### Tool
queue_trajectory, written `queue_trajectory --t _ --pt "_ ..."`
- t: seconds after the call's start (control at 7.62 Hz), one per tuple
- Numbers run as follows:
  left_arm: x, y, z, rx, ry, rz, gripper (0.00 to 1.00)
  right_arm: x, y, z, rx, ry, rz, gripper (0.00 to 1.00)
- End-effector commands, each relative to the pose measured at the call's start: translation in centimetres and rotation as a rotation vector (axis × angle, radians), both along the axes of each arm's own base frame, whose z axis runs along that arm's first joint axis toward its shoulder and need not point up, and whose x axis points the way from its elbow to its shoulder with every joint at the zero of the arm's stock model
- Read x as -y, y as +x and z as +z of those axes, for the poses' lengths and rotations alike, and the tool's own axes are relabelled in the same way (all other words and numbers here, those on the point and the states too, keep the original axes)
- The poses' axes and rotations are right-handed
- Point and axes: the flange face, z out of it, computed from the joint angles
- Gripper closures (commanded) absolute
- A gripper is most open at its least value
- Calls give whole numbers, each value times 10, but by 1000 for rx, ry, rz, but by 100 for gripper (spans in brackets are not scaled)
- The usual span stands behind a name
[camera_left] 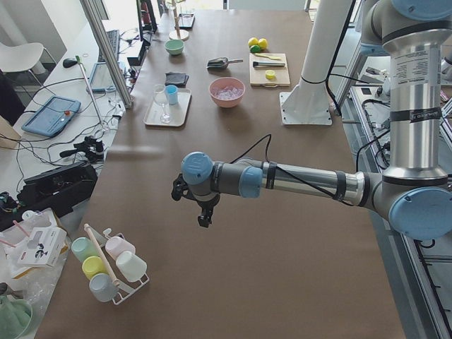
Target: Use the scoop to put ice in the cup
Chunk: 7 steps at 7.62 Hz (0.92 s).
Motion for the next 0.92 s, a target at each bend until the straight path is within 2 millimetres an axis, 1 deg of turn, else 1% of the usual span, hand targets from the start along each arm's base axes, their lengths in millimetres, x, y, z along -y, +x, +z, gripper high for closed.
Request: queue_trajectory --t 0.0,0.13,0.26,0.39,0.52,0.66,0.79 --pt "23 124 -66 -67 234 234 1 11 -3 0 -1 0 -6 0" --pt "18 146 -80 -109 368 277 1 11 -5 -15 7 27 -8 1" --pt "6 181 -94 -148 473 343 1 11 -12 -22 4 43 -23 1" --pt "2 215 -115 -192 552 398 1 13 -26 -25 5 47 -52 1" --pt "6 241 -143 -224 603 432 1 13 -51 -45 14 51 -70 1" --pt "2 278 -174 -268 659 490 1 11 -84 -64 38 13 -57 1" --pt "-13 304 -188 -317 735 532 1 5 -117 -88 61 -29 -39 1"
